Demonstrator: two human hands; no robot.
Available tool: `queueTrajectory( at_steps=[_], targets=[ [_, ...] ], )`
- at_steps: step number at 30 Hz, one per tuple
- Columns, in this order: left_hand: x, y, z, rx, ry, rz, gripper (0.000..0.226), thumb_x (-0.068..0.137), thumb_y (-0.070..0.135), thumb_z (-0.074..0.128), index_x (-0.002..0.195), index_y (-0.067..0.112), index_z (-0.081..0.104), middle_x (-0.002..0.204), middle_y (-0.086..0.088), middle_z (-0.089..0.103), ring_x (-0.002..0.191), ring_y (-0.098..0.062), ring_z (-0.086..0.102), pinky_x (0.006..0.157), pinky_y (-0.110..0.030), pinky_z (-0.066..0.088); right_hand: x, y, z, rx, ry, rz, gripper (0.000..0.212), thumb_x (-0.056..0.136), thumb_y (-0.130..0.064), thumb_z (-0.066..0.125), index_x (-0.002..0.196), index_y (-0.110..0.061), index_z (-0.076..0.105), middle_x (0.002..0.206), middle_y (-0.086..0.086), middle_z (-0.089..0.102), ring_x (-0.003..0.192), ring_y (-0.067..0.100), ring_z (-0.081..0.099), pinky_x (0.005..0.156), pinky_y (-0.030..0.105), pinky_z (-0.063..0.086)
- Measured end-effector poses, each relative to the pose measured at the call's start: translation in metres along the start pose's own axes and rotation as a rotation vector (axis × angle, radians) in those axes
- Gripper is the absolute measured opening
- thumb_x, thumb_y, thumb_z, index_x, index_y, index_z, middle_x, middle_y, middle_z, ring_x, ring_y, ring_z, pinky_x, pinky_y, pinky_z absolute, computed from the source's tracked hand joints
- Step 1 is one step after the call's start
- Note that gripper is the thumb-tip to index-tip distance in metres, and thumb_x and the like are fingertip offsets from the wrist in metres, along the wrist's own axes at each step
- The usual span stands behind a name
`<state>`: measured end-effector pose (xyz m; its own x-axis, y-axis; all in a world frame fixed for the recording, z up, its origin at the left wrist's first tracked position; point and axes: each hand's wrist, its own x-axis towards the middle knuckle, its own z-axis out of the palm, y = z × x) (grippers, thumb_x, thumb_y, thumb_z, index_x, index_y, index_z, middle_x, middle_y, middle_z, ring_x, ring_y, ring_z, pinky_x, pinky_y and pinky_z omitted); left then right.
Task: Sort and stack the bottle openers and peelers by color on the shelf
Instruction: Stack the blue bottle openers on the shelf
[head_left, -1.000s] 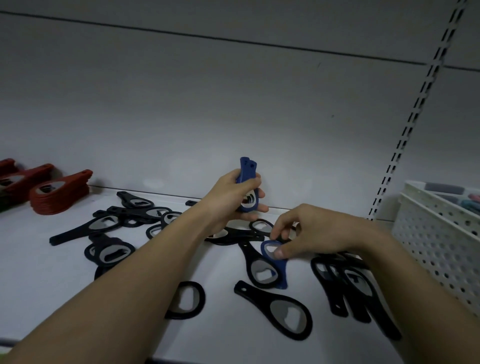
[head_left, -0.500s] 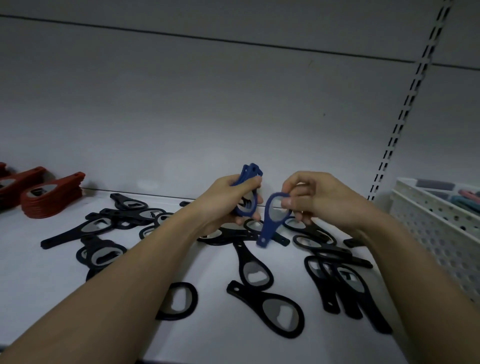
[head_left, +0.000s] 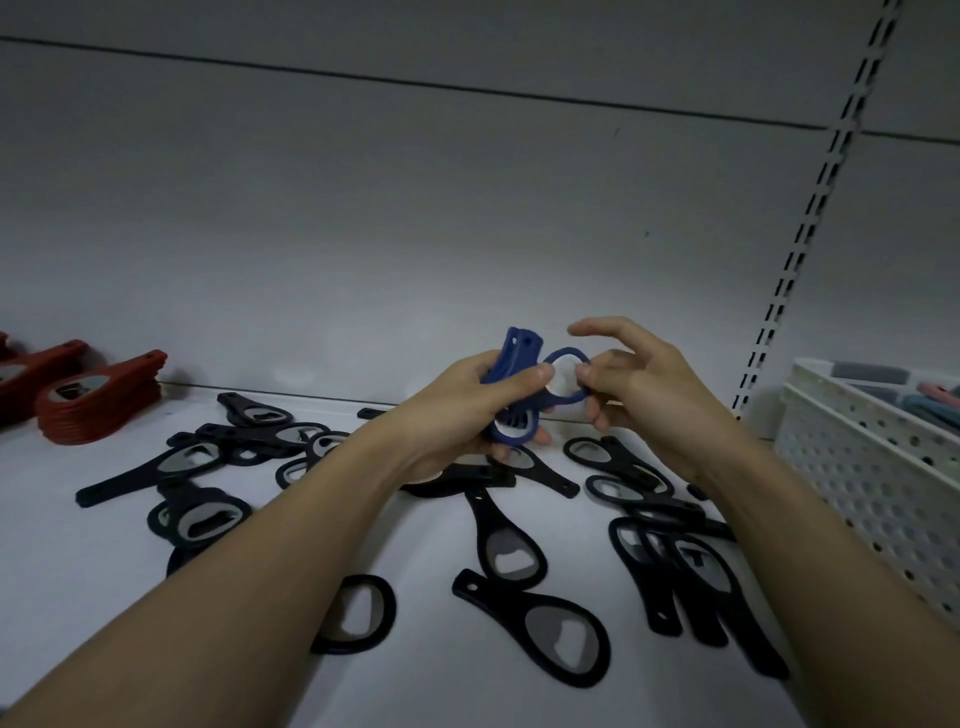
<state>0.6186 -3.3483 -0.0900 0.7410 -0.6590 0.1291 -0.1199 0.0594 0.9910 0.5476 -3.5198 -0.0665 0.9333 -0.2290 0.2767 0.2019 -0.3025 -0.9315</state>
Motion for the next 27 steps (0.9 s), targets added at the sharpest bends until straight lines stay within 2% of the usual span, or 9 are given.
queueTrajectory(
  at_steps=[3,8,12,16,18,21,22,25,27],
  targets=[
    [0.004,0.000,-0.006,-0.020,0.126,0.049,0.031,0.090,0.028,0.070,0.117,0.017,0.060,0.097,-0.004,0.064,0.074,-0.012,0.068,0.052,-0.023,0.045,0.002,-0.001,0.000,0.172,0.067,0.110,0.032,0.095,0.006,0.046,0.115,-0.010,0.067,0.086,0.013,0.061,0.054,0.016,0.060,0.054,0.023,0.053],
    [0.005,0.001,-0.006,-0.080,0.164,0.096,0.042,0.085,0.020,0.076,0.120,0.016,0.053,0.094,-0.002,0.064,0.073,-0.010,0.065,0.059,-0.025,0.048,0.000,-0.003,0.016,0.595,0.075,0.234,0.007,0.093,0.008,0.053,0.099,0.006,0.058,0.085,0.018,0.068,0.066,0.020,0.074,0.059,0.023,0.059],
    [0.003,-0.002,0.003,-0.034,0.125,0.061,0.032,0.091,0.018,0.068,0.119,0.013,0.054,0.101,-0.009,0.065,0.074,-0.016,0.067,0.063,-0.031,0.054,-0.009,0.004,0.034,0.169,-0.064,0.163,0.004,0.094,-0.005,0.060,0.092,-0.003,0.058,0.088,0.016,0.074,0.072,0.026,0.074,0.057,0.028,0.058],
    [0.003,0.001,0.001,0.074,0.188,0.080,0.032,0.092,0.011,0.065,0.120,0.017,0.051,0.108,-0.008,0.063,0.078,-0.017,0.073,0.055,-0.027,0.055,-0.006,0.009,0.030,-0.304,0.043,-0.050,0.010,0.094,-0.025,0.063,0.091,-0.017,0.069,0.094,-0.001,0.068,0.067,0.012,0.064,0.054,0.024,0.056],
    [0.004,0.000,0.000,0.226,0.190,0.134,0.033,0.092,0.007,0.063,0.120,0.018,0.050,0.105,-0.010,0.063,0.077,-0.017,0.072,0.057,-0.032,0.058,-0.005,0.004,0.028,-0.204,0.059,-0.076,0.016,0.093,-0.032,0.063,0.102,-0.020,0.066,0.102,-0.003,0.064,0.064,0.009,0.063,0.055,0.026,0.056],
    [0.004,-0.002,0.004,0.457,0.082,0.175,0.030,0.087,0.004,0.066,0.110,0.021,0.057,0.099,-0.008,0.070,0.088,-0.026,0.069,0.079,-0.044,0.059,-0.007,-0.001,0.032,-0.086,-0.016,-0.124,0.038,0.090,-0.035,0.068,0.125,-0.028,0.054,0.110,-0.004,0.060,0.061,0.005,0.064,0.051,0.024,0.053],
    [0.004,-0.001,0.006,0.466,0.023,0.167,0.028,0.085,0.002,0.068,0.103,0.022,0.060,0.091,-0.003,0.071,0.084,-0.024,0.068,0.075,-0.041,0.057,-0.008,-0.001,0.032,-0.070,-0.017,-0.162,0.040,0.089,-0.032,0.069,0.126,-0.031,0.054,0.109,-0.003,0.060,0.064,0.005,0.065,0.050,0.022,0.052],
    [-0.002,0.007,0.006,0.416,-0.090,0.111,0.026,0.081,0.006,0.076,0.102,0.019,0.067,0.088,0.007,0.072,0.085,-0.008,0.067,0.073,-0.019,0.052,-0.008,-0.002,0.028,-0.004,0.042,-0.271,0.025,0.087,-0.024,0.072,0.112,-0.026,0.067,0.099,0.004,0.066,0.072,0.012,0.069,0.054,0.025,0.057],
    [-0.005,0.010,0.003,0.399,-0.119,0.094,0.024,0.083,0.011,0.077,0.105,0.014,0.069,0.101,0.000,0.072,0.098,-0.015,0.070,0.080,-0.022,0.056,-0.008,-0.003,0.023,0.059,0.090,-0.292,0.015,0.086,-0.022,0.074,0.100,-0.020,0.073,0.089,0.008,0.070,0.065,0.026,0.068,0.049,0.034,0.057]
  ],
)
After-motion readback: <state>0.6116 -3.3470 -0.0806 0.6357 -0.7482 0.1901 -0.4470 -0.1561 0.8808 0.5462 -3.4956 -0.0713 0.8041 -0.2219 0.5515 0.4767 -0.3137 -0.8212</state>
